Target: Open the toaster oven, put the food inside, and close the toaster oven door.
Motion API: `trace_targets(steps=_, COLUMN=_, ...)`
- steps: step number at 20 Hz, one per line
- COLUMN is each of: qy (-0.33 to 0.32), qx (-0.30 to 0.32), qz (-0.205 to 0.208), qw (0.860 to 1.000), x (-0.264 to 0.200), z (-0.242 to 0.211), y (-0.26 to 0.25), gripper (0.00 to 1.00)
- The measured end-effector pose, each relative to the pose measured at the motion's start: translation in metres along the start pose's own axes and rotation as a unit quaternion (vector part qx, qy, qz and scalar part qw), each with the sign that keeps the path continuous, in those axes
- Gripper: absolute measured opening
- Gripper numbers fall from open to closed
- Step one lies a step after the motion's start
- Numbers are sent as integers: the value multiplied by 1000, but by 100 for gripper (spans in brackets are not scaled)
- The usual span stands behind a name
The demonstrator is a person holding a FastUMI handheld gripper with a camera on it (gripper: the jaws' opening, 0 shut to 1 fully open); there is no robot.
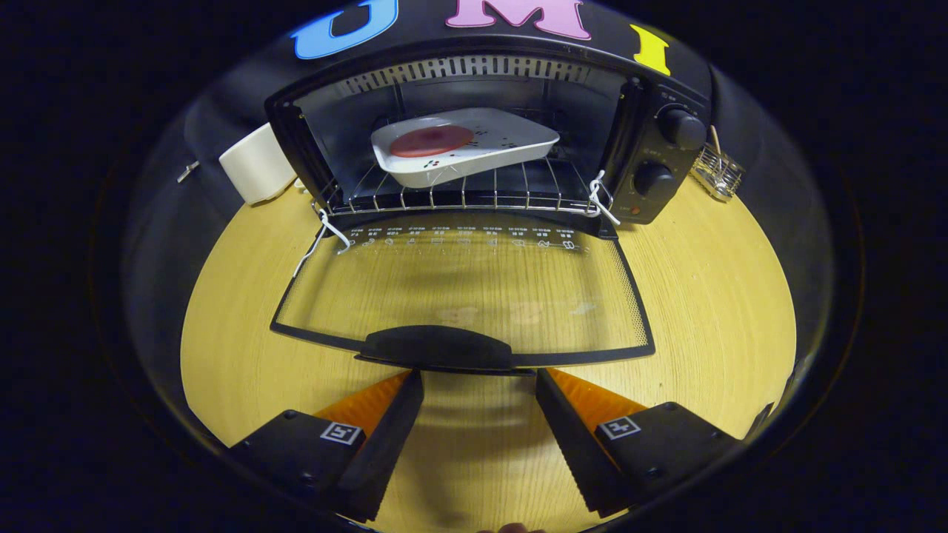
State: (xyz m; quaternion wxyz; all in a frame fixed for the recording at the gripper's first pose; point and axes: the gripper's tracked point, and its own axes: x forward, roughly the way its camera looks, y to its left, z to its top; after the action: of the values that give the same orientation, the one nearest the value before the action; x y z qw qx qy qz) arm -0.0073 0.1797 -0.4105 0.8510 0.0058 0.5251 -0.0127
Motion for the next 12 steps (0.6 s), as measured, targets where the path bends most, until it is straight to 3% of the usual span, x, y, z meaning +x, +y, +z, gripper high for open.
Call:
trace_targets(steps=6, qy=-34, qx=-17, qz=7, qw=999, x=-15, z=8, y=3, gripper=99)
trace_targets(steps=12, qy=-92, qx=19, qz=53, qw=994, x=-62, z=38, y=6, gripper=99)
